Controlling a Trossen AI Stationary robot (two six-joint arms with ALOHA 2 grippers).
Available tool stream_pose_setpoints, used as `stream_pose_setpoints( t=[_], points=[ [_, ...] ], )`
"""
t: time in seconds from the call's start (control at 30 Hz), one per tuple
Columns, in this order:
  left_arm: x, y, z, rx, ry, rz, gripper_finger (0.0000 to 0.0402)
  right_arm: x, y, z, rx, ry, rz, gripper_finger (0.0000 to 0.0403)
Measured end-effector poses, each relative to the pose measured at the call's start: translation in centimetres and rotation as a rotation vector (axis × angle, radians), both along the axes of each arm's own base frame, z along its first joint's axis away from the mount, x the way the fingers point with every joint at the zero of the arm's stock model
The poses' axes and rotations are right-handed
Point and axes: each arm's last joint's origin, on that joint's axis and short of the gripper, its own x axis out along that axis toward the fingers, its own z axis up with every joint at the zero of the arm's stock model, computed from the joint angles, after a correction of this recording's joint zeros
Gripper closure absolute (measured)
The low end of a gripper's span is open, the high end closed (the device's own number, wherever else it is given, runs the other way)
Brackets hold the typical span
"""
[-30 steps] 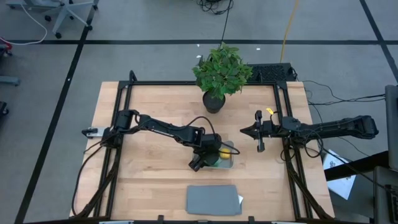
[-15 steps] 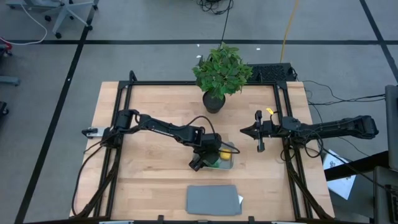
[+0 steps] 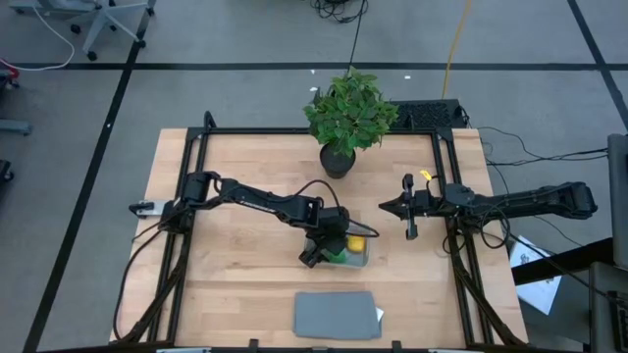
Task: Pick and placing Produce into tupperware
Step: Adjust the basket
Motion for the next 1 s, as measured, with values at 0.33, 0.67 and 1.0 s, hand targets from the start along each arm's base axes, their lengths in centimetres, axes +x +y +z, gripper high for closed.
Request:
stream_pose_setpoints(
  t=[0.33,0.67,1.0],
  points=[
    [0.0,0.1,0.0,0.002,0.001,0.017,0.005,0.0,0.0,0.0,0.003,0.0,0.0,0.0403],
    [0.4,0.0,0.8,0.015,-0.003,0.019,0.0053,0.0,0.0,0.0,0.003,0.0,0.0,0.0403],
    [0.5,-0.1,2.1,0.047,0.028,0.035,0.0053,0.0,0.0,0.0,0.003,0.0,0.0,0.0403]
  ],
)
